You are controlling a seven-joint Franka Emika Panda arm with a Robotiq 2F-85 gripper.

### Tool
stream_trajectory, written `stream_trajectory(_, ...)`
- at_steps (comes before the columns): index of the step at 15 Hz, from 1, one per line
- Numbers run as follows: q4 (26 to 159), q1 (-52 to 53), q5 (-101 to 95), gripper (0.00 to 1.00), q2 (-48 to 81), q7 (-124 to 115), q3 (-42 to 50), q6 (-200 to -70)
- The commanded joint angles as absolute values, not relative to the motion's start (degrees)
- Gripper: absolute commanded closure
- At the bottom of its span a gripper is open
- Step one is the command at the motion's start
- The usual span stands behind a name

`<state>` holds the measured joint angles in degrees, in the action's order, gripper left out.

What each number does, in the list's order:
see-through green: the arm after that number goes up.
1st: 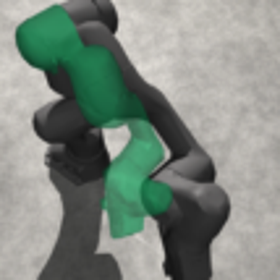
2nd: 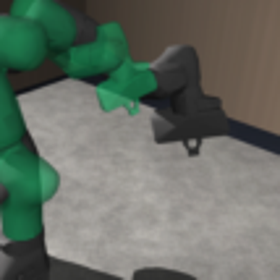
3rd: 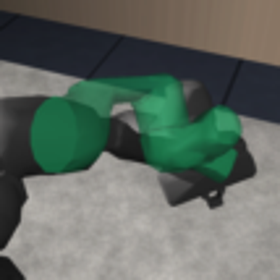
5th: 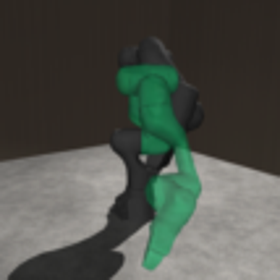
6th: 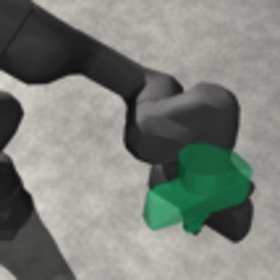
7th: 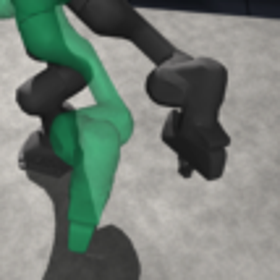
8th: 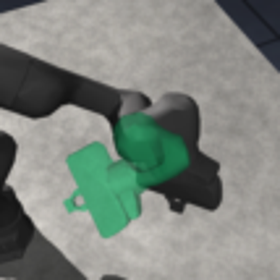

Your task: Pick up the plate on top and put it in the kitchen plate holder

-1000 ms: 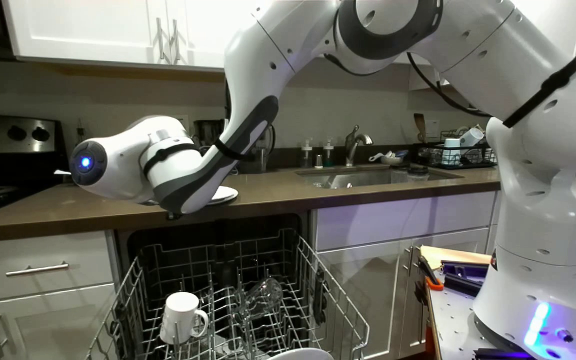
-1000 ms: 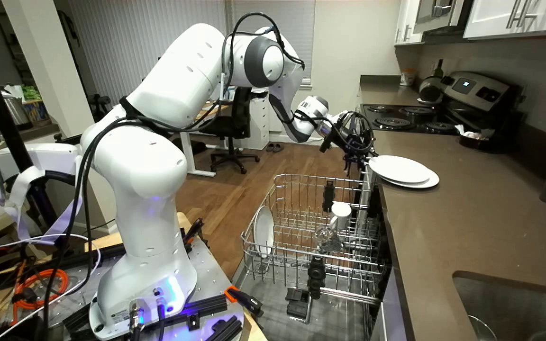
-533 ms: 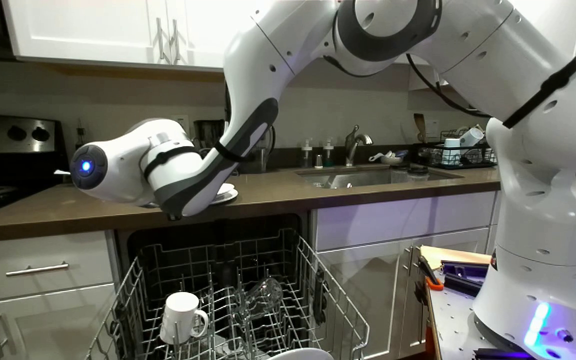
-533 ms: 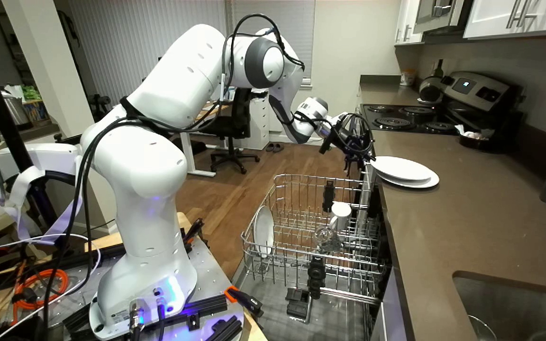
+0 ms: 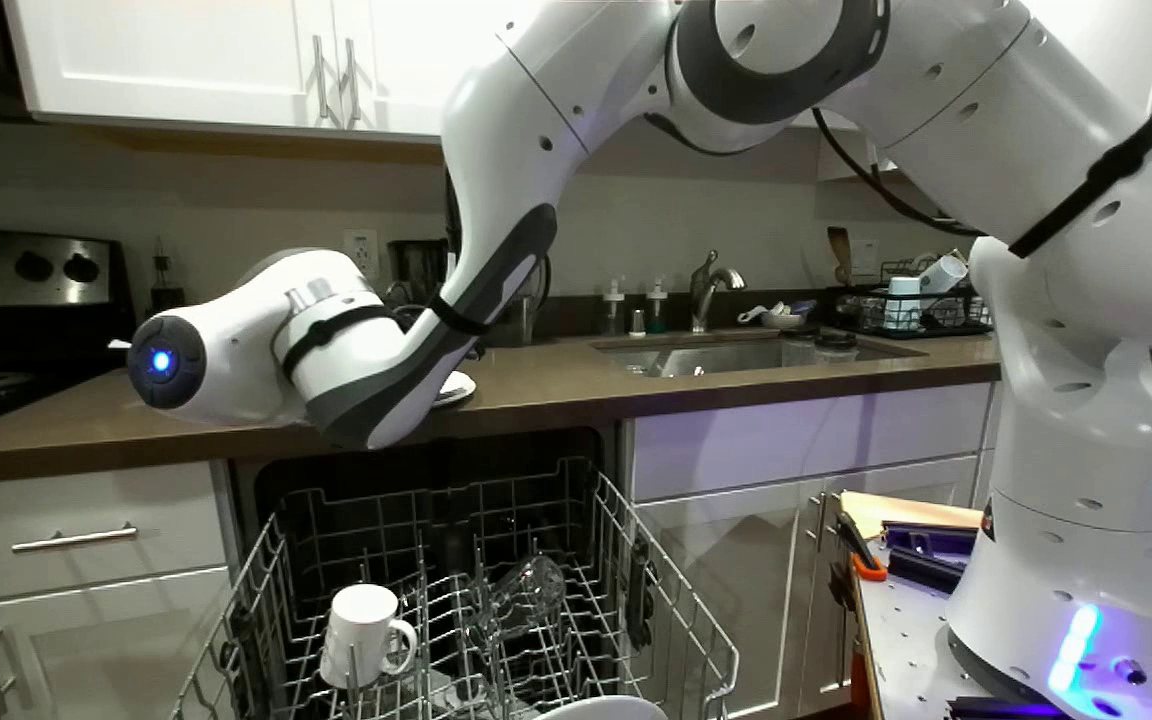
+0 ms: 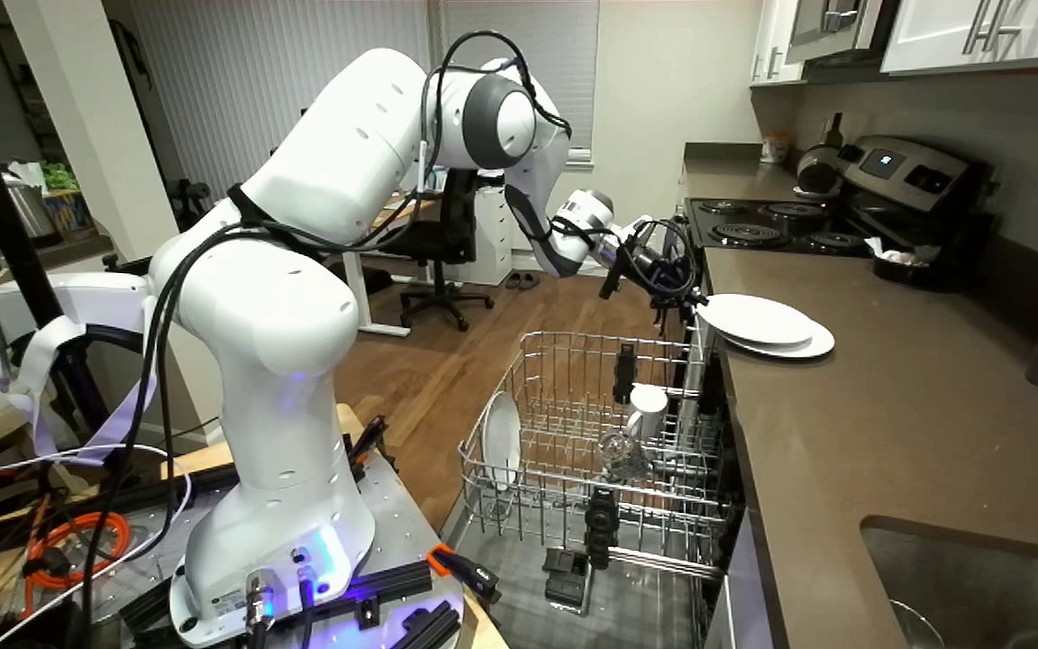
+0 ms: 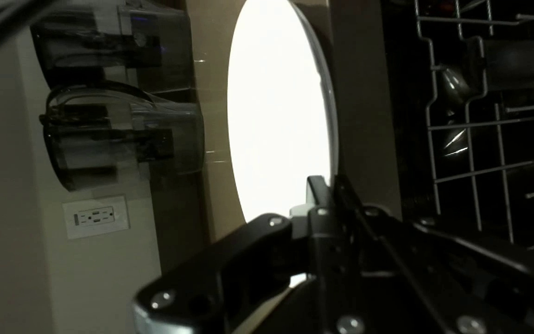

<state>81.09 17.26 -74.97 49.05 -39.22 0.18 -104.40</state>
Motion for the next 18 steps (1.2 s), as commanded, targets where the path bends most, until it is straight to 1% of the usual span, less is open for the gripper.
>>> stream_trajectory(1,82.57,19.02,-77.35,0.94,48.25,-43.66,0.69,-100.12)
stream_trajectory(11,83.13,20.29,-77.28,0.94,48.15,-49.1,-0.03,-92.37)
stream_trajectory(18,87.89,21.61,-76.12,0.94,45.48,-51.72,-2.24,-88.25)
